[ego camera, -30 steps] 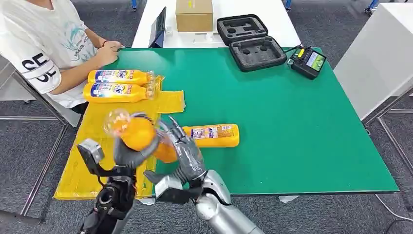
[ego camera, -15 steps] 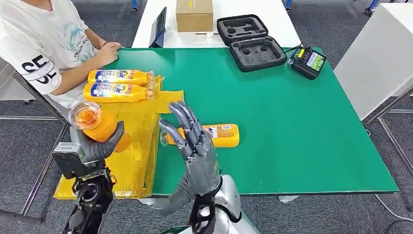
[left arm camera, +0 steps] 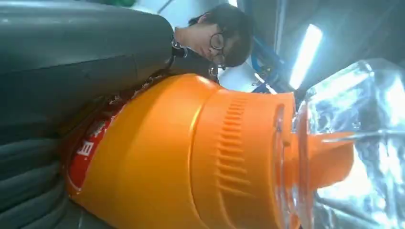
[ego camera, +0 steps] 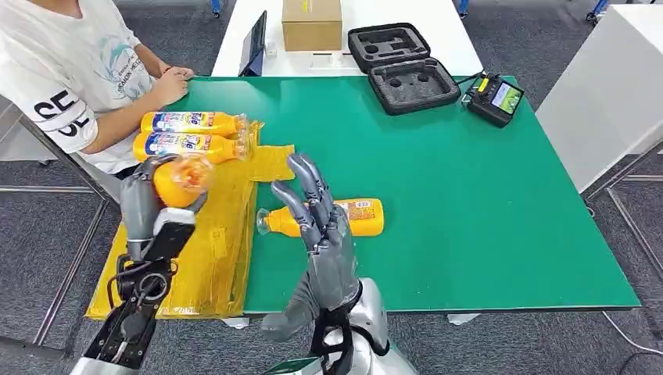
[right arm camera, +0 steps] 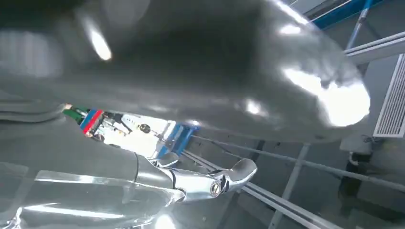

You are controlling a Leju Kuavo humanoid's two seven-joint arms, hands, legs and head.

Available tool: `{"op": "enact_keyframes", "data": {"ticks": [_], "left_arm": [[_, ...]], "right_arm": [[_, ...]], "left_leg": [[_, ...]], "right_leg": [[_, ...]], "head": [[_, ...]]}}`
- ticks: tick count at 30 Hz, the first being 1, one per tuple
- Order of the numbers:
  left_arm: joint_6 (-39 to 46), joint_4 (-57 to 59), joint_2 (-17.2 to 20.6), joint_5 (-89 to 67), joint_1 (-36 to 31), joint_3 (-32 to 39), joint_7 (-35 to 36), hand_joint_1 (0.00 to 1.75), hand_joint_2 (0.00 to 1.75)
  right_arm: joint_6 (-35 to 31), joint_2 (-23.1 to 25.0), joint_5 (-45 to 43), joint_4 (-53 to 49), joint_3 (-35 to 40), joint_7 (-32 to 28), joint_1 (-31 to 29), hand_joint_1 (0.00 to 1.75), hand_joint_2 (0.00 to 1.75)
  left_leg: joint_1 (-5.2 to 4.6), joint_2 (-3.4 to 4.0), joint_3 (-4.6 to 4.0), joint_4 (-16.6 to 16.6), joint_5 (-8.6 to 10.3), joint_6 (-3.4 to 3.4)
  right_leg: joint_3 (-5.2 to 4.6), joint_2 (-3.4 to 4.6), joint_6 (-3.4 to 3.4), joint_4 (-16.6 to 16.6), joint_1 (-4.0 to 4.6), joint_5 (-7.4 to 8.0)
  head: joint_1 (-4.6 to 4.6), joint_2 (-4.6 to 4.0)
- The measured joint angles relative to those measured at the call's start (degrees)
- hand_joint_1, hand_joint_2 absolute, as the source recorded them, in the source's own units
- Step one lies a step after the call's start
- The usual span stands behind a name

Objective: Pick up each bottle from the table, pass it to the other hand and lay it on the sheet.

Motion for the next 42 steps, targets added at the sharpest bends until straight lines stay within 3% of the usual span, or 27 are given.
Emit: {"op": "enact_keyframes", "data": {"ticks": [5, 12, 20, 29, 30, 31, 34, 35, 36, 42], "left_arm": [[-5.4, 14.8, 1.6, -21.5, -7.5, -2.9, 11.5, 1.75, 1.75], [-10.8, 33.1, 2.6, -27.2, -12.8, -4.7, 12.9, 1.75, 1.75], [-19.3, 41.2, 3.2, -29.8, -16.2, -6.2, 13.7, 1.75, 1.75], [-23.1, 44.5, 3.2, -27.5, -18.6, -6.1, 12.8, 1.75, 1.75], [-23.1, 44.6, 3.2, -27.5, -18.7, -6.1, 12.8, 1.55, 1.75], [-23.2, 44.8, 3.2, -27.5, -18.8, -6.1, 12.8, 0.00, 1.75], [-23.6, 45.2, 3.2, -27.0, -18.9, -6.0, 12.6, 0.00, 1.75], [-24.0, 45.4, 3.2, -26.6, -19.0, -5.9, 12.4, 0.00, 1.75], [-24.8, 45.6, 3.2, -26.0, -19.2, -5.7, 12.0, 0.00, 0.00], [-35.4, 46.3, 3.2, -19.4, -20.1, -3.3, 9.1, 0.00, 0.00]], "right_arm": [[0.0, 0.0, -2.5, 1.4, 1.3, 0.0, -1.2, 0.00, 0.00], [0.0, -0.7, -6.7, 3.6, 3.3, 0.0, -2.5, 0.00, 0.00], [1.1, -1.7, -9.9, 5.6, 5.2, 0.0, -2.9, 0.00, 0.00], [1.1, -2.3, -9.8, 6.9, 5.7, 0.0, -2.9, 0.00, 0.00], [1.0, -2.4, -9.8, 7.0, 5.8, 0.0, -2.9, 0.00, 0.00], [1.0, -2.4, -9.8, 7.1, 5.9, 0.0, -2.9, 0.00, 0.00], [1.0, -2.6, -9.8, 7.3, 6.2, 0.0, -2.9, 0.00, 0.00], [1.0, -2.7, -9.7, 7.3, 6.2, 0.0, -2.9, 0.00, 1.75], [1.0, -2.7, -9.7, 7.5, 6.2, 0.0, -2.9, 0.00, 1.75], [1.1, -2.7, -9.5, 8.1, 6.2, 0.0, -3.3, 0.00, 1.75]], "left_leg": [[0.00, 0.04, 0.00, 0.0, 0.01, -0.02], [0.00, 0.05, 0.01, 0.0, 0.04, -0.04], [0.00, -0.07, 0.07, 0.0, -0.01, -0.04], [0.00, -0.03, 0.53, 0.0, -0.01, -0.06], [0.01, -0.03, 0.56, 0.0, -0.01, -0.06], [0.01, -0.03, 0.58, 0.0, -0.01, -0.06], [0.01, -0.03, 0.60, 0.0, -0.01, -0.06], [0.01, -0.03, 0.62, 0.0, -0.01, -0.06], [0.01, -0.03, 0.65, 0.0, -0.01, -0.06], [0.01, -0.05, 0.81, -0.1, -0.02, -0.06]], "right_leg": [[0.01, 0.06, -0.01, 0.0, 0.00, 0.04], [0.01, 0.07, 0.00, 0.0, 0.00, 0.04], [0.17, -0.01, -0.01, 0.0, 0.00, -0.02], [0.58, 0.02, -0.02, 0.0, 0.00, 0.00], [0.60, 0.02, -0.02, 0.0, 0.00, 0.00], [0.61, 0.02, -0.02, 0.0, 0.00, 0.00], [0.64, 0.02, -0.02, 0.0, 0.00, 0.00], [0.66, 0.01, -0.02, 0.0, 0.01, 0.00], [0.68, 0.01, -0.02, 0.0, 0.00, 0.00], [0.87, 0.00, -0.02, 0.0, -0.01, -0.02]], "head": [[-0.02, 0.00], [-0.02, 0.00], [-0.02, 0.00], [-0.02, 0.00], [-0.02, 0.00], [-0.02, 0.00], [-0.02, 0.00], [0.00, 0.00], [-0.04, 0.00], [-0.04, 0.00]]}}
